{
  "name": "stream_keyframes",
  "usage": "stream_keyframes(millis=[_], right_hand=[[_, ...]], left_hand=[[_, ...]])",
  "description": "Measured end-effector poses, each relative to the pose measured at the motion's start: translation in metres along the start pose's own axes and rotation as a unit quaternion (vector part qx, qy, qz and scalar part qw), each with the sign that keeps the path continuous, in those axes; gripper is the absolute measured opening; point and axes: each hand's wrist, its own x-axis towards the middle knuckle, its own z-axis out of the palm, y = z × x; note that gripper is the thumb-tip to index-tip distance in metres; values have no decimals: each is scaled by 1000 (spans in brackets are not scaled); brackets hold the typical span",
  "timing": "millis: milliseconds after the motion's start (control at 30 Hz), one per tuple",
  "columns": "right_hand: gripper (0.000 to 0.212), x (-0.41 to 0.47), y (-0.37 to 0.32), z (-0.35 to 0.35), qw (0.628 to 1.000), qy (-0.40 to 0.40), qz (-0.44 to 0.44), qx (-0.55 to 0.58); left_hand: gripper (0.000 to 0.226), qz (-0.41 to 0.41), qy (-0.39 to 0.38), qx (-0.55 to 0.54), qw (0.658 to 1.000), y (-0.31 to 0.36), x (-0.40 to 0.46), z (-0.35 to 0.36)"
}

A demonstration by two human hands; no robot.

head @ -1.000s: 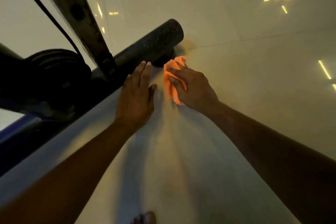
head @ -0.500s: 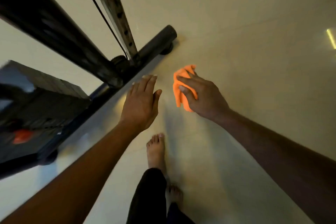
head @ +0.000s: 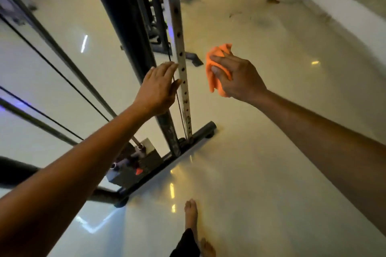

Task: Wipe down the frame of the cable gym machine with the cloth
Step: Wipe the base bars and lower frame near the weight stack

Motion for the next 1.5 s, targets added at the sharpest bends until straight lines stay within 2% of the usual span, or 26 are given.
stream_keyframes(millis=[167, 333, 500, 700, 967, 1033, 1167, 1300, 1367, 1500], right_hand=[[46, 93, -112, -119, 993, 77, -87, -4], [47, 178, -216, -203, 973, 151, -174, 25], [47, 249, -314, -270, 939, 227, -256, 39], [46, 305, -428, -319, 891, 308, -329, 50], [57, 381, -564, -327, 848, 331, -408, 67], [60, 392, -599, -319, 841, 336, -418, 72], [61, 404, -659, -293, 826, 339, -442, 79], [61, 417, -702, -258, 833, 354, -419, 75], [60, 429, -716, -237, 828, 400, -390, 53], [54, 449, -752, -198, 784, 477, -390, 76]], left_hand=[[58, 31, 98, 46, 994, 12, 11, -192], [59, 53, 211, 121, 969, 5, 19, -355], [56, 65, 328, 212, 918, -14, 13, -505], [56, 73, 410, 288, 862, -48, -6, -637], [55, 41, 476, 348, 807, -97, -36, -739], [59, 23, 482, 366, 796, -109, -50, -758], [51, -5, 511, 400, 761, -142, -80, -787], [52, -36, 530, 405, 744, -185, -106, -802], [53, -45, 524, 413, 744, -207, -117, -805], [53, -17, 532, 441, 723, -230, -120, -807]])
